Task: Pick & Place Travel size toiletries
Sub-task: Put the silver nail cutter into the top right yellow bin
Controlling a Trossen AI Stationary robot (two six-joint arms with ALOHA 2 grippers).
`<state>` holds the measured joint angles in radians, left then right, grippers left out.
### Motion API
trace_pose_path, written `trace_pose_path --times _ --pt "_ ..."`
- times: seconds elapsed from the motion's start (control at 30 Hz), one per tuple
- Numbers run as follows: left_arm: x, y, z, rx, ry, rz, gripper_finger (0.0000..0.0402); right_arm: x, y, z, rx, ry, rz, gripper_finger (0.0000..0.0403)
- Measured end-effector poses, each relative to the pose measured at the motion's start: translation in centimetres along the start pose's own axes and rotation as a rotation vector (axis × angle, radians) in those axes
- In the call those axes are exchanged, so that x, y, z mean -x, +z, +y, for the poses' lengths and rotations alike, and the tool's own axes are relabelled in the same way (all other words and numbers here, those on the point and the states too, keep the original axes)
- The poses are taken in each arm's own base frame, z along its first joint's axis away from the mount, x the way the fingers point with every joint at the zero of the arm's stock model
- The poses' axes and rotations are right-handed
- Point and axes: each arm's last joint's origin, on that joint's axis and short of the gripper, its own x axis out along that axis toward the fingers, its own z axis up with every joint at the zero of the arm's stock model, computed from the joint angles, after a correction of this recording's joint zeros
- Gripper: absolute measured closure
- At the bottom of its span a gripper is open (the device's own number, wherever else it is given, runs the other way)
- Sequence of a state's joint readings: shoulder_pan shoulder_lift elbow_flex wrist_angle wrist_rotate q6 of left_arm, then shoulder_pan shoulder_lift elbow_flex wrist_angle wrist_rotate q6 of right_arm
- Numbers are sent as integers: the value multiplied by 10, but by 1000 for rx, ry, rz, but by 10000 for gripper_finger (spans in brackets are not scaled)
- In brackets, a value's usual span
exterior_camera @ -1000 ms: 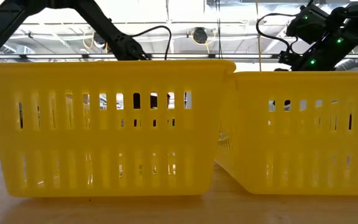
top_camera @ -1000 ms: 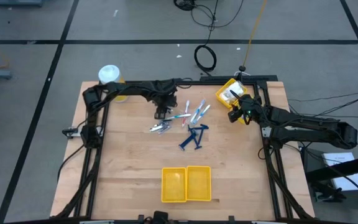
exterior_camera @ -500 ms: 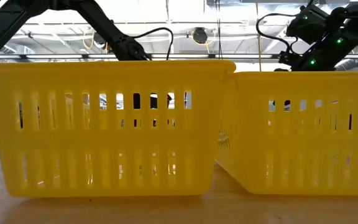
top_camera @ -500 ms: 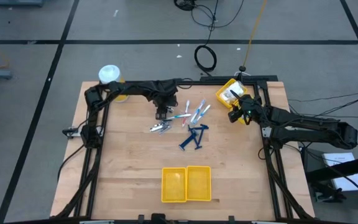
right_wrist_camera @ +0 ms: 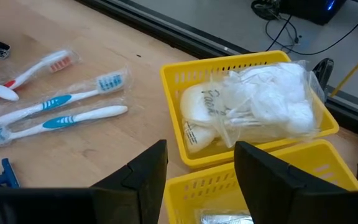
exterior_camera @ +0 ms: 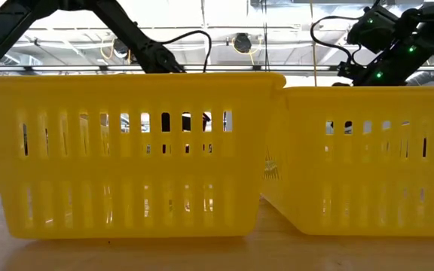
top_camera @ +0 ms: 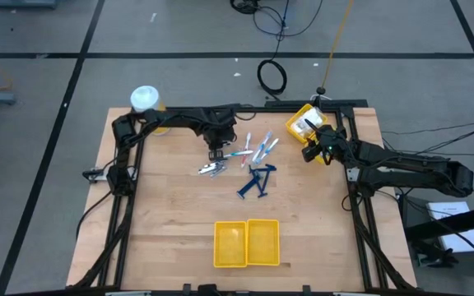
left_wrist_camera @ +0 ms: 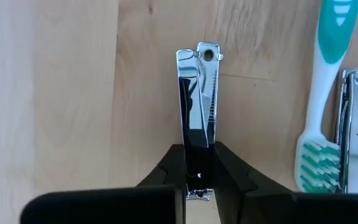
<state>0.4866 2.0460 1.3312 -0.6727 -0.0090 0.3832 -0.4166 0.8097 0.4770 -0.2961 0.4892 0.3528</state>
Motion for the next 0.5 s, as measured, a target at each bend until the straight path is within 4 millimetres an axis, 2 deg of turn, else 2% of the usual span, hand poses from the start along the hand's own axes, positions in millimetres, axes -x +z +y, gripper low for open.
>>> trace_pose_path --times 0.1,0.17,0.3,0.5 --pt "19 -1 -3 0 23 -26 369 0 0 1 -3 24 6 229" --pt "42 0 -7 10 31 -82 369 0 2 2 -13 57 -10 231" --pt "105 13 -15 -1 50 -388 369 1 10 8 -10 180 -63 233" --pt "155 38 -44 -176 -77 -824 369 8 20 22 19 392 -158 234"
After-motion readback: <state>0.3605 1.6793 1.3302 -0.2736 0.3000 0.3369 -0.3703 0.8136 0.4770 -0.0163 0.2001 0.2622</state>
